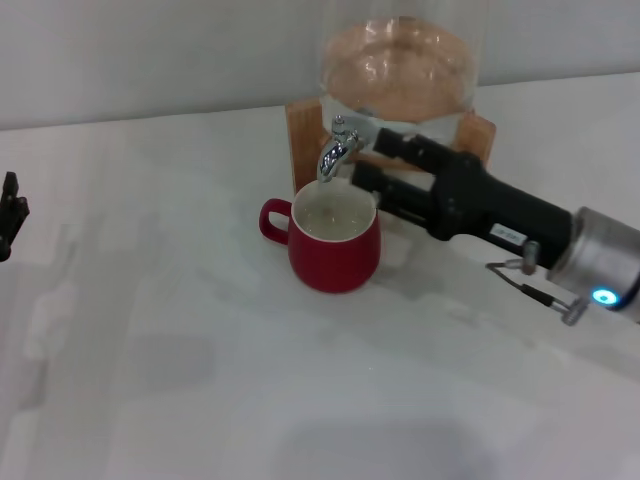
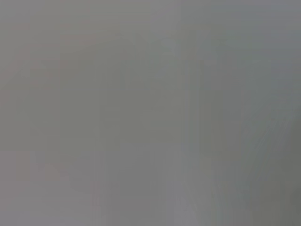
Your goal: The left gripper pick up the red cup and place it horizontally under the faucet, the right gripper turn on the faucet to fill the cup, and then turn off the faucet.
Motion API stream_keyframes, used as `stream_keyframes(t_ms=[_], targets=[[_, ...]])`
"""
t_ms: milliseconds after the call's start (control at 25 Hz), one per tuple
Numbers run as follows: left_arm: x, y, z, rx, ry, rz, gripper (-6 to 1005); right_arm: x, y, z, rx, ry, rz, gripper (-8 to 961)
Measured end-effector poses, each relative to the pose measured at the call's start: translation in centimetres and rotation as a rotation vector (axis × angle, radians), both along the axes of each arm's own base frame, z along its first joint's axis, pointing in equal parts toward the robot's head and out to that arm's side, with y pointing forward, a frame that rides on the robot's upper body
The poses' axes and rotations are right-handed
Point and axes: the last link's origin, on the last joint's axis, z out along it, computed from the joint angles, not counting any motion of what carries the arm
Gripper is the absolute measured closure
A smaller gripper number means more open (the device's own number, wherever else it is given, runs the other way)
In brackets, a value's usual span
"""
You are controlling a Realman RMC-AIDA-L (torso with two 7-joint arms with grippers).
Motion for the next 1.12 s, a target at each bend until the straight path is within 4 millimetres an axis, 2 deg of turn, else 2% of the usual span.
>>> stream_keyframes(t_ms=[80,360,800,1120], targets=[[0.0,0.0,0.0,0.000,0.000,0.001,119,0.3,-0.2,0.7,0.025,0.025,-0.008,232],[-0.1,0.0,0.1,0.002,0.001,0.005,119,2.0,0.8,3.2,0.160,0.041,-0.093,232],[-0.7,-0.1,0.5,0.019,-0.006,0.029,119,4.6,2.3,5.5,0.338,-0.021,-0.236,232],[-0.7,0.0,0.6,0.028,-0.011,0.035,119,6.5,2.5,7.4,0.444,-0.036,-0.325,232]])
